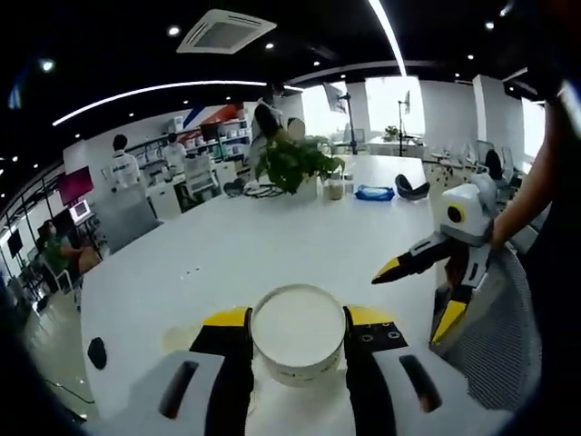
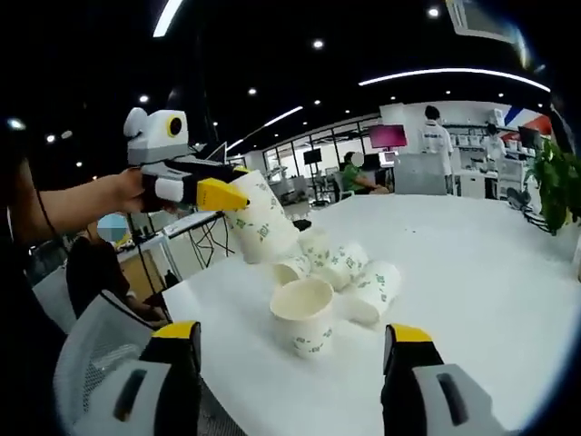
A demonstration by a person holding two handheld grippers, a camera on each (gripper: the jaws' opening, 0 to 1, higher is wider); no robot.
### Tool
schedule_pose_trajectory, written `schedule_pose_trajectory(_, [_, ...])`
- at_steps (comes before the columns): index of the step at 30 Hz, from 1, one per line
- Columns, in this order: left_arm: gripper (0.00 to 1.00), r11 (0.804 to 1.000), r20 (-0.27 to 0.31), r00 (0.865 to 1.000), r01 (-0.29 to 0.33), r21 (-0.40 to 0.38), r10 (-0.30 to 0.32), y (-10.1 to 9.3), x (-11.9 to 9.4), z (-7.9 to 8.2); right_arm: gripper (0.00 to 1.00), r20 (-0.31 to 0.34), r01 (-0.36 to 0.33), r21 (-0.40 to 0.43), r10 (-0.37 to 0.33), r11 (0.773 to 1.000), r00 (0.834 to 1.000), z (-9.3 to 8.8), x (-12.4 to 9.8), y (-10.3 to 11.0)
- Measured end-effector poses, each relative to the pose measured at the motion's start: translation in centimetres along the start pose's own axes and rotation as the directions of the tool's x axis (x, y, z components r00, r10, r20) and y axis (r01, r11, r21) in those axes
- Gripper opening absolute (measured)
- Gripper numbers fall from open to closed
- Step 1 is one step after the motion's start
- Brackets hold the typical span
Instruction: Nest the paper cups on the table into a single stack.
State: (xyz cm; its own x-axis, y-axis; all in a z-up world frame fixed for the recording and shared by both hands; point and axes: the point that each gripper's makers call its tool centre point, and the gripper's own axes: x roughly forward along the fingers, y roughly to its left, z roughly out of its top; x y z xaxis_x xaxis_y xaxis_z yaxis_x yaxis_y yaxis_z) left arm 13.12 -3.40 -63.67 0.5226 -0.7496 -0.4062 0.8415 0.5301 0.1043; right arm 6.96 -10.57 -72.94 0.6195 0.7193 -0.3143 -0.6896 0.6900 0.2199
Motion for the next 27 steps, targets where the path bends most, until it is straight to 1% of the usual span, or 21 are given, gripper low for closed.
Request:
schedule_pose_trajectory(3, [0.37,1.0,0.005,1.0,0.027,0.004,-0.027,-0.9,0.0,0.3,0.82,-0.001,-0.029,-0.02,0.029,0.999,1.0,0.4,0.1,0.9])
schedule_pose_trajectory(7, [0.37,0.997,0.01,0.997,0.072,0.009,-0.072,-2.0,0.2,0.5,0.8,0.01,-0.073,-0.018,0.073,0.997,0.997,1.2,0.3,1.9])
schedule_pose_trajectory(10, [0.37,0.995,0.006,0.995,0.095,0.019,-0.095,-2.6,0.4,0.5,0.79,0.013,-0.092,-0.015,0.092,0.996,0.996,1.4,0.4,2.2])
schedule_pose_trajectory(13, [0.37,0.993,0.015,0.993,0.116,0.02,-0.117,-3.2,0.4,0.7,0.77,0.013,-0.108,-0.01,0.108,0.994,0.994,1.5,0.4,2.6])
schedule_pose_trajectory(17, [0.37,0.987,0.032,0.987,0.157,0.028,-0.158,-4.1,0.5,1.1,0.73,0.016,-0.143,0.007,0.143,0.99,0.99,1.8,0.4,3.0])
schedule_pose_trajectory(19, [0.37,0.983,0.041,0.983,0.18,0.035,-0.181,-4.5,0.5,1.2,0.69,0.022,-0.171,0.018,0.171,0.985,0.985,2.1,0.4,3.5])
schedule_pose_trajectory(21, [0.37,0.98,0.049,0.979,0.195,0.032,-0.196,-4.8,0.4,1.4,0.66,0.014,-0.219,0.043,0.219,0.975,0.976,2.1,0.3,4.3])
schedule_pose_trajectory(24, [0.37,0.973,0.068,0.971,0.227,0.028,-0.229,-5.4,0.4,1.8,0.65,0.012,-0.225,0.02,0.225,0.974,0.974,2.1,0.3,4.4])
schedule_pose_trajectory(27, [0.37,0.968,0.08,0.964,0.251,0.033,-0.252,-5.8,0.3,2.1,0.64,0.021,-0.244,0.018,0.244,0.97,0.97,2.3,0.3,4.8])
